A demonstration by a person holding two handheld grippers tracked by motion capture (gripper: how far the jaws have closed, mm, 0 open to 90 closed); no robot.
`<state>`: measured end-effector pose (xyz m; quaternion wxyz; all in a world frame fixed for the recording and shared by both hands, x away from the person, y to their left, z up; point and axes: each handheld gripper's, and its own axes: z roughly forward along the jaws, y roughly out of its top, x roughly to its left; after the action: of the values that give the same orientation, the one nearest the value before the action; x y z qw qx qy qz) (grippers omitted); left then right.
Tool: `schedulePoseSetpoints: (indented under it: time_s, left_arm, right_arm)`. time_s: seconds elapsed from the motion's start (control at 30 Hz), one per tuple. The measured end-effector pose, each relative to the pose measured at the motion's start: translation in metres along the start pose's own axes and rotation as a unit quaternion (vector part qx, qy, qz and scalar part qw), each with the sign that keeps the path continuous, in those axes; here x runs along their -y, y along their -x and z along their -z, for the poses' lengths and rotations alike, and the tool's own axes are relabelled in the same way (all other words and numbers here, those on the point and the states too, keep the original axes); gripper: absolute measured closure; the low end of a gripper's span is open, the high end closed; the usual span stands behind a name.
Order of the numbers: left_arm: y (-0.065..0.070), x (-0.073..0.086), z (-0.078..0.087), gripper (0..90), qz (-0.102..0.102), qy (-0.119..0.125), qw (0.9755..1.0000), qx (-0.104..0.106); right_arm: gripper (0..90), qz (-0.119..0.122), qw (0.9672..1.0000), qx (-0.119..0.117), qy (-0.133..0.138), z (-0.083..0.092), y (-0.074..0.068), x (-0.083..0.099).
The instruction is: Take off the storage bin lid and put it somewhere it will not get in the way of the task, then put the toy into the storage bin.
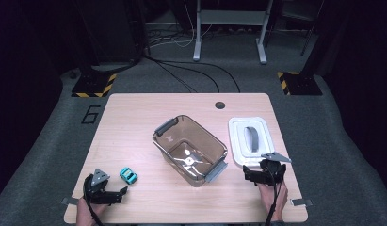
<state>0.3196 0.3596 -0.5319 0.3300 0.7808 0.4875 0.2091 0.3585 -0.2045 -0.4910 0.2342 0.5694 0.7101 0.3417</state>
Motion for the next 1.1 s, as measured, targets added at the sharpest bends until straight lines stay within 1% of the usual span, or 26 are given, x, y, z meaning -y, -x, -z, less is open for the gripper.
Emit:
schedulePoseSetpoints:
  time_s: [0.1,0.13,0.2,0.23,0.3,0.37,0.47,0.57,0.6,0.63,0.67,0.7,0.77,0.87,0.9,0.93,0.97,1.03,1.1]
  left_arm:
    - [0.000,0.000,0.000,0.5,0.000,0.000,1.0000,0.000]
    - [0.000,0.000,0.000,0.5,0.000,0.000,1.0000,0.000]
    - [0.000,0.000,0.000,0.4,0.000,-0.001,1.0000,0.001]
    - [0.000,0.000,0.000,0.4,0.000,-0.001,1.0000,0.001]
    - [0.000,0.000,0.000,0.3,-0.001,0.000,1.0000,0.001]
    - [0.000,0.000,0.000,0.3,-0.001,-0.001,1.0000,0.003]
    - [-0.001,0.000,0.000,0.2,-0.002,-0.001,1.0000,0.004]
    - [-0.001,-0.001,0.000,0.0,-0.004,-0.001,1.0000,0.006]
    - [-0.001,-0.001,0.000,0.0,-0.004,-0.001,1.0000,0.006]
    - [-0.001,-0.001,0.001,0.0,-0.008,-0.008,0.9999,0.011]
    - [-0.001,-0.001,0.001,0.0,-0.006,-0.006,0.9998,0.016]
    - [-0.002,-0.002,0.002,0.0,-0.008,-0.009,0.9997,0.020]
    - [-0.002,-0.003,0.004,0.0,-0.007,-0.008,0.9997,0.020]
    - [-0.002,-0.005,0.009,0.0,-0.003,0.005,0.9998,0.018]
    - [-0.003,-0.007,0.011,0.0,-0.006,0.004,0.9998,0.018]
    - [-0.003,-0.008,0.012,0.0,-0.003,0.012,0.9998,0.016]
    - [-0.003,-0.009,0.013,0.0,-0.002,0.014,0.9998,0.016]
    - [-0.003,-0.012,0.014,0.0,-0.005,0.017,0.9997,0.016]
    - [-0.003,-0.016,0.014,0.0,-0.007,0.016,0.9996,0.023]
  right_arm:
    - [0.0,-0.002,1.0000,0.001,-0.007,-0.001,0.000,0.012]
    - [0.0,-0.003,1.0000,-0.003,-0.008,-0.001,0.001,0.015]
    - [0.0,-0.004,0.9999,0.000,-0.010,-0.001,0.001,0.021]
    - [0.0,-0.002,1.0000,0.001,-0.008,-0.001,0.001,0.023]
    - [0.0,0.005,0.9999,0.008,-0.013,-0.002,0.001,0.026]
    - [0.0,0.009,0.9998,0.010,-0.017,-0.003,0.002,0.029]
    - [0.0,0.012,0.9997,0.011,-0.020,-0.005,0.002,0.031]
    - [0.0,0.016,0.9996,0.003,-0.024,-0.007,0.001,0.034]
    - [0.0,0.020,0.9995,-0.002,-0.024,-0.008,0.001,0.035]
    - [0.0,0.022,0.9994,0.000,-0.028,-0.009,0.001,0.035]
    - [0.0,0.026,0.9993,-0.001,-0.028,-0.009,0.001,0.035]
    - [0.0,0.029,0.9993,-0.001,-0.023,-0.009,0.001,0.035]
    - [0.0,0.028,0.9993,-0.003,-0.024,-0.009,0.001,0.035]
    - [0.8,0.035,0.9992,-0.007,-0.016,-0.013,0.003,0.038]
    - [0.7,0.037,0.9991,-0.008,-0.021,-0.014,0.003,0.038]
    - [0.0,0.050,0.9984,-0.006,-0.027,-0.016,0.000,0.037]
    - [0.0,0.055,0.9981,-0.012,-0.026,-0.016,-0.002,0.037]
    - [0.0,0.054,0.9981,-0.012,-0.028,-0.017,-0.002,0.037]
    - [0.0,0.054,0.9980,-0.012,-0.028,-0.017,-0.002,0.037]
